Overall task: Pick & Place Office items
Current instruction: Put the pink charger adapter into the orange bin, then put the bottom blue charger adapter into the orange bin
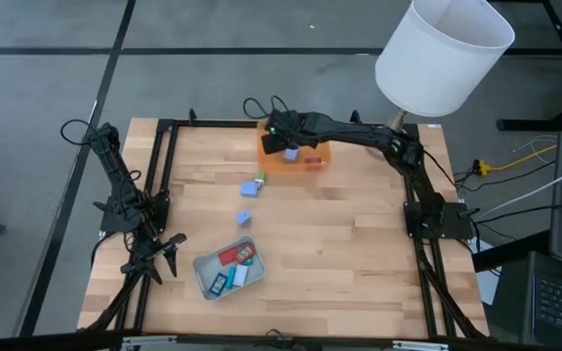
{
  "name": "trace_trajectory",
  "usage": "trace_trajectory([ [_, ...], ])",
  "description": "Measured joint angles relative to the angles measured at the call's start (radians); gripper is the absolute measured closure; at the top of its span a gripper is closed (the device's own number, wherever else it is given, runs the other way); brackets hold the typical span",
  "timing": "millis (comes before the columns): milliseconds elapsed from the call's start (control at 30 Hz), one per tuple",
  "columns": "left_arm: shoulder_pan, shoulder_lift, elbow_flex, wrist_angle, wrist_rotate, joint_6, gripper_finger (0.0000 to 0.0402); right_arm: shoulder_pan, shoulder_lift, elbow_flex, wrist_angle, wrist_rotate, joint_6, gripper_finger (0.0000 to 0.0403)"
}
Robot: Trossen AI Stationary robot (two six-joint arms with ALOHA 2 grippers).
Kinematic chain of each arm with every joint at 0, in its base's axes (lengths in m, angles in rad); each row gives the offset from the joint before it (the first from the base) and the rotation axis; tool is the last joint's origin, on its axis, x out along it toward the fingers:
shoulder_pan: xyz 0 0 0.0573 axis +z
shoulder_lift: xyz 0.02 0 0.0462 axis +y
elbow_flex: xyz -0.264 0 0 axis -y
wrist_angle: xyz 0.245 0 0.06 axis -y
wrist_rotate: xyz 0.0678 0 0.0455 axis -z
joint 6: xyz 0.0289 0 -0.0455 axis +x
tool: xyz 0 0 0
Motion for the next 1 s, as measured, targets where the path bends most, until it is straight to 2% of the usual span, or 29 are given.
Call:
trace_trajectory([
  [300, 0.000, 0.000, 0.000, 0.000, 0.000, 0.000, 0.0209, -0.005, 0.000, -0.023, 0.037, -0.021, -0.015, 0.0175],
  [467, 0.000, 0.000, 0.000, 0.000, 0.000, 0.000, 0.0206, -0.007, 0.000, -0.023, 0.073, -0.030, -0.019, 0.0142],
  [767, 0.000, 0.000, 0.000, 0.000, 0.000, -0.008, 0.0209, 0.046, 0.000, -0.022, 0.278, -0.193, -0.042, 0.0141],
  [1000, 0.000, 0.000, 0.000, 0.000, 0.000, -0.008, 0.0206, 0.140, 0.000, -0.022, 0.310, -0.259, -0.008, 0.0156],
])
